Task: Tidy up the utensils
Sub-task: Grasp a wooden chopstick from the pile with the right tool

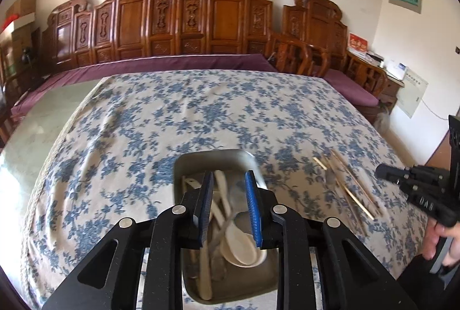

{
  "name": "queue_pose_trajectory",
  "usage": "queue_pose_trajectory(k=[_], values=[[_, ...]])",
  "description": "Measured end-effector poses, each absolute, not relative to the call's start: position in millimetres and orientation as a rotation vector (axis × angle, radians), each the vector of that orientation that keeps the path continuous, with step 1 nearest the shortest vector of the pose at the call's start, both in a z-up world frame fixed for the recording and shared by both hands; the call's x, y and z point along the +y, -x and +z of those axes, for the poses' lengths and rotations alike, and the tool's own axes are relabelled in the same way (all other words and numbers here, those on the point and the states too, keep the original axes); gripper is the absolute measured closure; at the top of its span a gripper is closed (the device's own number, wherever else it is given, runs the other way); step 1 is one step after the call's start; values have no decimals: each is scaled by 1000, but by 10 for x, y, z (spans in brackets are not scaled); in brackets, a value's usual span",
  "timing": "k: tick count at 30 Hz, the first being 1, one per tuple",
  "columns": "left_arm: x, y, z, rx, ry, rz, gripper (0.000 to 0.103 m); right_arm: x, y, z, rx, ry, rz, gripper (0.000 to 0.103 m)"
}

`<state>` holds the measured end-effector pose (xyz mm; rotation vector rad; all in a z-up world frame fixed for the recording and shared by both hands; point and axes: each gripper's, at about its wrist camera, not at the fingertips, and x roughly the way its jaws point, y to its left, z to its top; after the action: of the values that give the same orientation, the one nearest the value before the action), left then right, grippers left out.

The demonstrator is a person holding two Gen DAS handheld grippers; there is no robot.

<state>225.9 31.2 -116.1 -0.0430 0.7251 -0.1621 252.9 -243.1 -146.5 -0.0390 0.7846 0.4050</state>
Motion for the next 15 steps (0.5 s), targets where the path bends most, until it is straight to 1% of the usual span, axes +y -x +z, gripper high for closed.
queue_pose_trajectory(k=[7,12,15], values=[[71,-2202,-1244,746,5,-207,78,-2955,-2484,-1628,820,32,288,97],[-132,-2159,-1338,767,-16,-252,58,-3003,-2542,-1876,853,23,277,97],[-237,-2148,-1389,775,-32,-266,56,-2935,-2631,-2066,880,26,291,97]])
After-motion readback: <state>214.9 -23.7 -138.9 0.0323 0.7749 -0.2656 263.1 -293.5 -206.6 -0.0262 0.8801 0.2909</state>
